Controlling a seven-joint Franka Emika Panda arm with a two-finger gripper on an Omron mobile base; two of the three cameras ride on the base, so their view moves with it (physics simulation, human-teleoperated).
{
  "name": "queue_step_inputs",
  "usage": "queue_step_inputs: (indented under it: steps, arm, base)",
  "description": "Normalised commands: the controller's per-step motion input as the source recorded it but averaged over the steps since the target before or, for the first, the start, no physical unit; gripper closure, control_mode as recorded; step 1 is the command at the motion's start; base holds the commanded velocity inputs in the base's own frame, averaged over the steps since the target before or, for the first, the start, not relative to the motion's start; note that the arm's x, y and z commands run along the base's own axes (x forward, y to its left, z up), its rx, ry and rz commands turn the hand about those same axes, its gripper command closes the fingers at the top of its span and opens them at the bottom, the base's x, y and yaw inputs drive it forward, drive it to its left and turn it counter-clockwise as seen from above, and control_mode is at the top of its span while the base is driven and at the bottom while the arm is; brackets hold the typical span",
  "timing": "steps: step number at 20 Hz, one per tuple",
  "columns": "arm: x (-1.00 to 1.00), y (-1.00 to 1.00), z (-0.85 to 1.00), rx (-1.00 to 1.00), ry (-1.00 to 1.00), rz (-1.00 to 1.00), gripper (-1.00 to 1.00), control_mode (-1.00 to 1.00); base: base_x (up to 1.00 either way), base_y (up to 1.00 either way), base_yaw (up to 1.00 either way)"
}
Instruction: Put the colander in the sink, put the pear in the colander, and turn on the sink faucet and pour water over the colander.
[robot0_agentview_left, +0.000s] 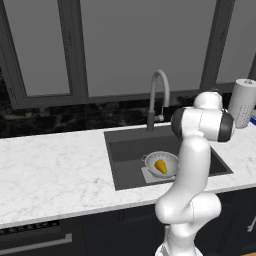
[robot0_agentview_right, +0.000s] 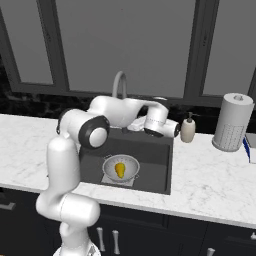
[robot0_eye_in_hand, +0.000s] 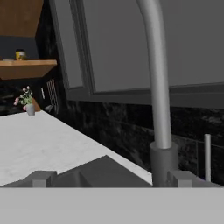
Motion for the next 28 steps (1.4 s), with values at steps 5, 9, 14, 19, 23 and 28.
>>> queue_step_inputs:
  steps: [5, 9, 14, 19, 23, 28]
  arm:
    - [0.35, 0.20, -0.09, 0.00, -0.03, -0.02, -1.00, -1.00]
    - [0.05, 0.48, -0.12, 0.00, -0.08, -0.07, -1.00, -1.00]
    - [0.00, 0.08, -0.05, 0.00, -0.04, -0.07, -1.00, -1.00]
    - [0.03, -0.03, 0.00, 0.00, 0.00, -0.08, -1.00, -1.00]
    - [0.13, -0.05, 0.00, 0.00, 0.00, -0.05, -1.00, -1.00]
    - [0.17, -0.03, 0.00, 0.00, 0.00, -0.02, -1.00, -1.00]
  base:
    - [0.00, 0.00, 0.00]
    - [0.00, 0.00, 0.00]
    - [0.00, 0.00, 0.00]
    - [0.00, 0.00, 0.00]
    - [0.00, 0.00, 0.00]
    - [0.00, 0.00, 0.00]
